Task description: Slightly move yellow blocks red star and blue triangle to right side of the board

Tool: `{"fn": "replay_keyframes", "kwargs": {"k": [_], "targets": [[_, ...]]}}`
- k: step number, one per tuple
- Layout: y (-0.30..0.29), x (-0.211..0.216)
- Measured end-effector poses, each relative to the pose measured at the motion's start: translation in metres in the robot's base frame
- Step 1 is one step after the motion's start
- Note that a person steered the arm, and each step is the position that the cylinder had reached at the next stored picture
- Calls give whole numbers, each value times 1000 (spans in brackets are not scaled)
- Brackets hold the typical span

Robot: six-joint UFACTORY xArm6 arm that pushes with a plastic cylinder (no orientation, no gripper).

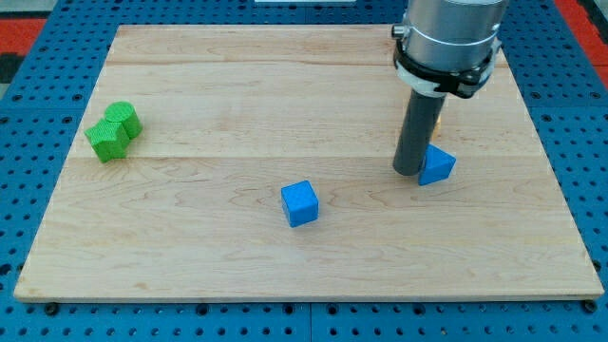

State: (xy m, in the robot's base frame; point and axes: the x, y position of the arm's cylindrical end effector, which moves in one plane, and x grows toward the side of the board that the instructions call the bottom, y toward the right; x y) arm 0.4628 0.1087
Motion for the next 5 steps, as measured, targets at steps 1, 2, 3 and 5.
{"fn": "replay_keyframes", "kwargs": {"k": [1, 2, 3, 5], "targets": [[16, 0], [26, 0], [-28, -27], [-34, -60]]}}
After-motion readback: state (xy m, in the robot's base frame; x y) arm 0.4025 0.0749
